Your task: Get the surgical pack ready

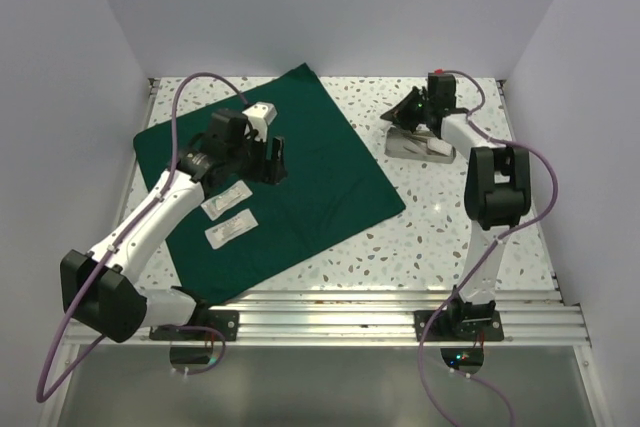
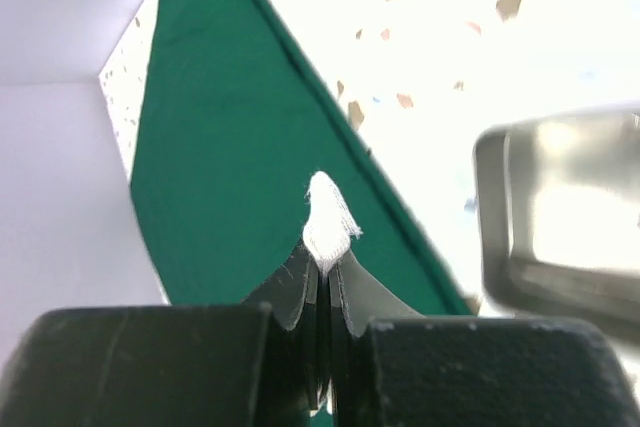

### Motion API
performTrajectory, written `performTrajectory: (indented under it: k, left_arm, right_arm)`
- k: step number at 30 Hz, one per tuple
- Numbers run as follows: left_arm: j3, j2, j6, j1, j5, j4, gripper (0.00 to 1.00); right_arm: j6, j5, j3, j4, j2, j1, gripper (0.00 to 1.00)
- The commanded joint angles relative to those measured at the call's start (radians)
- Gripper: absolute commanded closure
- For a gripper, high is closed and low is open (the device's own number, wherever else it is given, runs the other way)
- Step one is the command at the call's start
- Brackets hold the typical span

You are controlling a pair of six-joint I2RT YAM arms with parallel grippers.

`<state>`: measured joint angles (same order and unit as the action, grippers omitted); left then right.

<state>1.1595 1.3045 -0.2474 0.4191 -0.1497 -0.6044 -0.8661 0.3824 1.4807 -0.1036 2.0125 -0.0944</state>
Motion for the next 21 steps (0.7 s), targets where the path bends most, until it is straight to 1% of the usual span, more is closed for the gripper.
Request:
performTrajectory:
  k: [1, 2, 4, 5, 9, 14, 21]
  left_arm:
    - [0.039, 0.009, 0.092, -0.017, -0.016, 0.038, 0.25]
    - [0.043, 0.01, 0.094, -0.023, -0.022, 0.032, 0.25]
    - [0.045, 0.015, 0.102, -0.032, -0.021, 0.016, 0.26]
    - [0.039, 0.013, 0.103, -0.034, -0.019, 0.014, 0.27]
    - [0.022, 0.016, 0.1, -0.062, -0.016, 0.026, 0.27]
    - [0.055, 0.059, 0.076, -0.1, -0.054, 0.014, 0.27]
    - [0.029, 0.087, 0.069, -0.131, -0.057, 0.011, 0.29]
  right_arm:
    - [0.108, 0.012, 0.163, -0.074, 0.11, 0.018, 1.0]
    - [0.128, 0.041, 0.215, -0.088, 0.13, 0.022, 1.0]
    - [0.183, 0.021, 0.249, -0.162, 0.157, 0.025, 1.0]
    - [0.194, 0.004, 0.262, -0.18, 0.16, 0.028, 1.0]
    - [0.236, 0.052, 0.276, -0.244, 0.189, 0.047, 1.0]
    - [0.291, 0.059, 0.303, -0.283, 0.207, 0.058, 1.0]
    - [0.302, 0.092, 0.335, -0.307, 0.268, 0.065, 1.0]
